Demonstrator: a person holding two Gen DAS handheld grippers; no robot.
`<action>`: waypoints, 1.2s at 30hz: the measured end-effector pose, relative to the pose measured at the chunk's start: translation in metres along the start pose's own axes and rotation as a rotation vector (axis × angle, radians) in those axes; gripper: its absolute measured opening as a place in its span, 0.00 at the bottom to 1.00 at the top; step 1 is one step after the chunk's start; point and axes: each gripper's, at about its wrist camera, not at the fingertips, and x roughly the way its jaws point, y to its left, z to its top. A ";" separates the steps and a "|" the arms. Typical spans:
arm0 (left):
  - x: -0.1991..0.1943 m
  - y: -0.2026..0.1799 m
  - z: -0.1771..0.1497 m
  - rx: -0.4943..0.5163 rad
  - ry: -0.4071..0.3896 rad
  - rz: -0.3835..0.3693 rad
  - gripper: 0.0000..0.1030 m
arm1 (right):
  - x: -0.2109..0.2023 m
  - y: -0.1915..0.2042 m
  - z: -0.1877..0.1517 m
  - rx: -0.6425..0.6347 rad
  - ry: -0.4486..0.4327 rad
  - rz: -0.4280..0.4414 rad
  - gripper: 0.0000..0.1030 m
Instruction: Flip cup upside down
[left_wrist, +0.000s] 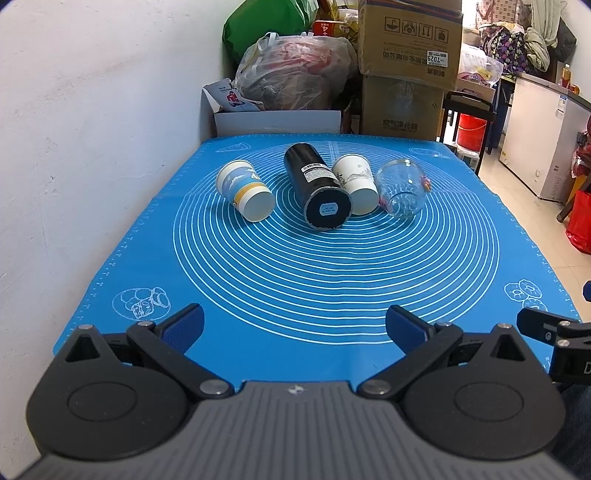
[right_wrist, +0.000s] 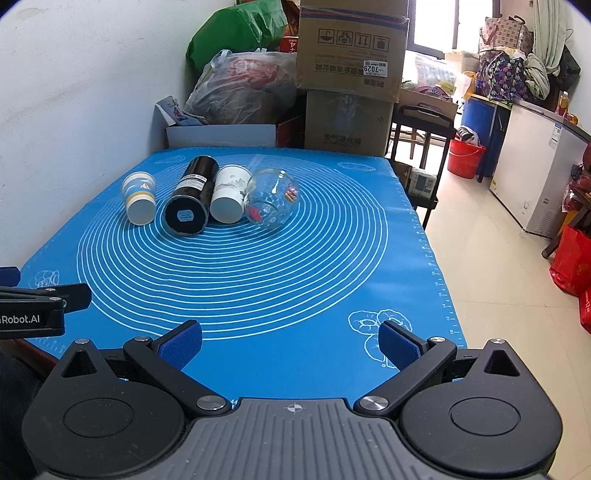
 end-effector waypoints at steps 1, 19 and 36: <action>0.000 0.000 0.000 0.001 0.000 -0.001 1.00 | 0.000 0.000 0.000 0.000 -0.001 -0.001 1.00; 0.004 -0.002 -0.002 0.004 0.004 0.007 1.00 | -0.001 0.000 0.001 0.002 -0.002 0.001 1.00; 0.007 -0.003 0.001 0.012 0.015 0.015 1.00 | -0.001 0.000 0.003 0.003 0.000 0.005 1.00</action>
